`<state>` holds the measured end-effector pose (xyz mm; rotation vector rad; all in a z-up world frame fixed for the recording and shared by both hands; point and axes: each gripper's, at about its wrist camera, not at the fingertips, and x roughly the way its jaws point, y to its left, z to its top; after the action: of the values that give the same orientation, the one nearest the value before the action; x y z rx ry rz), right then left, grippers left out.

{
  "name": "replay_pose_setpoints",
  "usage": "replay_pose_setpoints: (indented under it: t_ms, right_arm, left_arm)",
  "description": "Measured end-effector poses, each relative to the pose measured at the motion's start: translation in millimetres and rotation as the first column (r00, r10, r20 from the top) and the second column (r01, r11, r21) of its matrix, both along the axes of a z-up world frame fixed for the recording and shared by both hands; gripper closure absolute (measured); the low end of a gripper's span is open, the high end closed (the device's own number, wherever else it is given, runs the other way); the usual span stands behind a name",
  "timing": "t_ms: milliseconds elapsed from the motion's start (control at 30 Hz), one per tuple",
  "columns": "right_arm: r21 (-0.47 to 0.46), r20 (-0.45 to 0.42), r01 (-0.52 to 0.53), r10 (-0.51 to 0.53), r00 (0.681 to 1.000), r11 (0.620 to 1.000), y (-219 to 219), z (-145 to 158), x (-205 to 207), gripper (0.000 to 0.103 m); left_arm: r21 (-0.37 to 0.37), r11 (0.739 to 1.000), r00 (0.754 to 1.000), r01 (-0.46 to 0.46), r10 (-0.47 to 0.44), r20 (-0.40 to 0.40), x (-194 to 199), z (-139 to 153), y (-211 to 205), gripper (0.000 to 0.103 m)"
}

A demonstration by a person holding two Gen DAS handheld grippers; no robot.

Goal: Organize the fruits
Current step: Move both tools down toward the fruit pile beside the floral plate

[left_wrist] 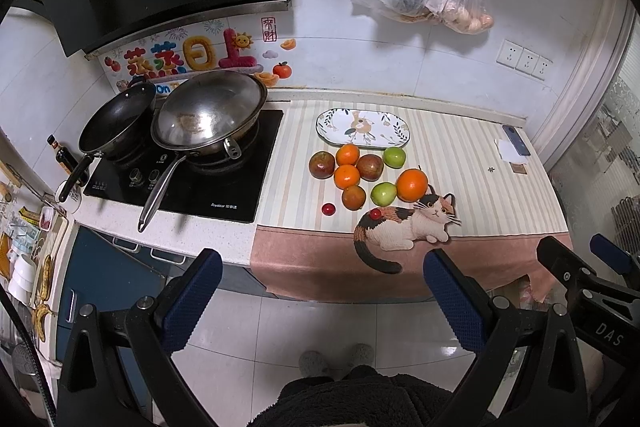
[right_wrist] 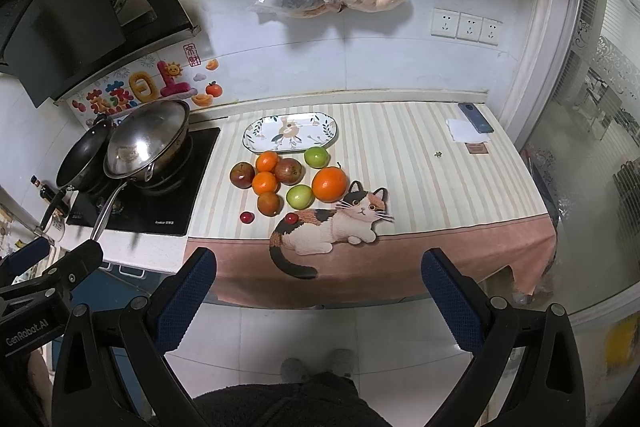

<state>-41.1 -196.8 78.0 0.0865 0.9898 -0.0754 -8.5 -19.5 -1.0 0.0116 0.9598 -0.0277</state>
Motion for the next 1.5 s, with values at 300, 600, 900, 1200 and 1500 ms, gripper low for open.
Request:
replay_pose_setpoints:
  t_ms: [300,600,900,1200,1500]
  right_arm:
    - [0.078,0.138,0.047,-0.058,0.989,0.996,2.0,-1.2,13.1,0.0]
    - [0.146,-0.019,0.1,-0.099,0.995,0.984,-1.5,-83.4,89.9,0.0]
    - [0.2,-0.204,0.161,-0.12,0.972,0.966,-41.4,-197.8,200.4,0.0]
    - [0.277,-0.409,0.219,-0.091,0.908,0.936,-83.5,-320.8,312.0,0.0]
    - [0.356,-0.536,0.25,-0.023,0.844,0.9,-93.8,-389.1,355.6,0.002]
  left_arm:
    - [0.005,1.0,0.998,-0.027,0.027,0.054,36.6,-11.5,14.9,0.0]
    - [-0.013,0.998,0.994,-0.062,0.061,-0.096,133.1,-79.5,52.2,0.0]
    - [-0.054,0.987,0.943,-0.149,0.126,-0.308,245.3,-161.8,61.8,0.0]
    - [-0.091,0.97,0.83,-0.227,0.144,-0.539,349.2,-253.6,44.8,0.001]
    - [-0.139,0.941,0.734,-0.309,0.143,-0.663,407.8,-327.8,40.9,0.004]
